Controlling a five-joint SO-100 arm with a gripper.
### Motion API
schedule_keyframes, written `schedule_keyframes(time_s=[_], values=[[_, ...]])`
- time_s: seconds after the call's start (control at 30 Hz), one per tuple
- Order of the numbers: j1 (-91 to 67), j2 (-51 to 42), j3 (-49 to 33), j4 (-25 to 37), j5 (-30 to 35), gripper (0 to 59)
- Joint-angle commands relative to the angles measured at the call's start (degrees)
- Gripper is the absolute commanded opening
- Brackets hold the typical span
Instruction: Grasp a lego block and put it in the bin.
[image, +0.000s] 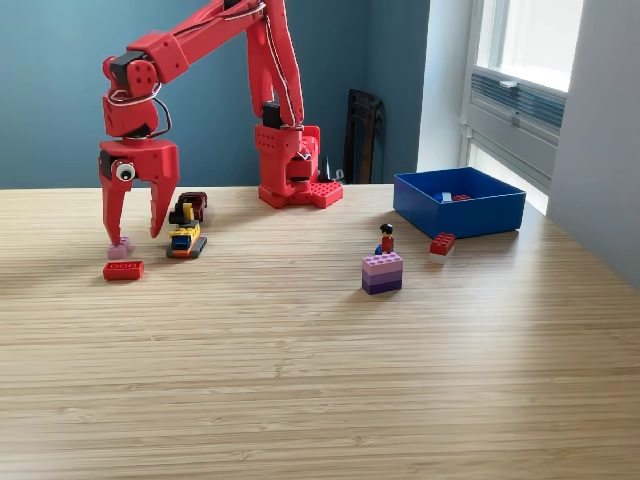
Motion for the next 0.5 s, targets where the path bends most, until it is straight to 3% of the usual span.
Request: schedule_keyframes(time_s=[0.03, 0.23, 0.5], values=[[1.2, -2.1, -4.7, 1.6, -0.7, 19.8], [2.6, -2.8, -6.9, 1.8, -1.8, 22.7], [3.0, -2.5, -15.1, 8.9, -4.4, 22.8]])
